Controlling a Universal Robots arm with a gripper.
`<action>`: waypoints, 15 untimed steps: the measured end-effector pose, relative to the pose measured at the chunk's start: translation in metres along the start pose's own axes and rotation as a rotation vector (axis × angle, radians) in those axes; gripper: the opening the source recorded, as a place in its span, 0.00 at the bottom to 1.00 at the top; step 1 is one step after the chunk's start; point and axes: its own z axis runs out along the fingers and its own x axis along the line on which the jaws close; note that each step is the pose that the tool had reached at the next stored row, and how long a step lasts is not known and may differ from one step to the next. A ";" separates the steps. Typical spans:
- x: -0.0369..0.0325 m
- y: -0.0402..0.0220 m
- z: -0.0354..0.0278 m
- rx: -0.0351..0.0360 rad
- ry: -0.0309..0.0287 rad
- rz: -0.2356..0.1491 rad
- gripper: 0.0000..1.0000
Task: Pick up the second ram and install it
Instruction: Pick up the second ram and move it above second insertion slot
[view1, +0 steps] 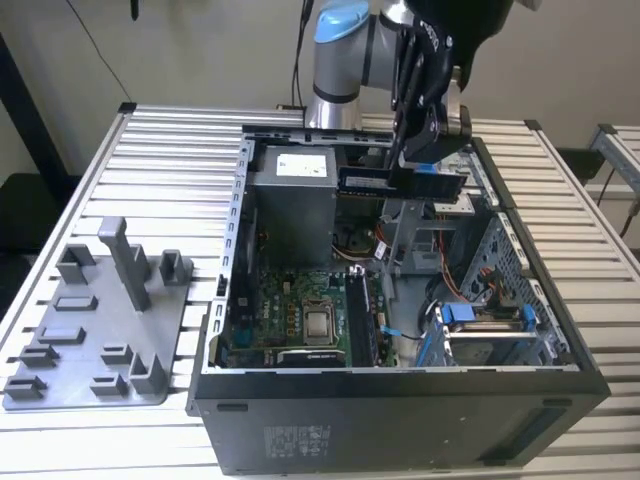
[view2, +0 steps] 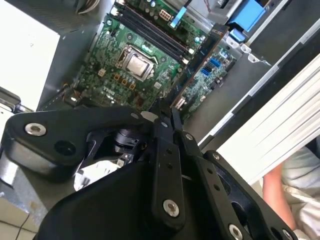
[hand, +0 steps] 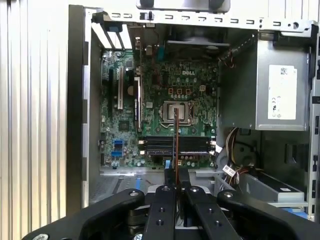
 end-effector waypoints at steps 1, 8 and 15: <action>0.0000 -0.0001 0.0005 0.0057 0.0002 0.000 0.14; -0.0069 -0.0003 0.0022 0.0222 0.0001 0.003 0.14; -0.0214 -0.0017 0.0033 0.0225 -0.0001 0.006 0.14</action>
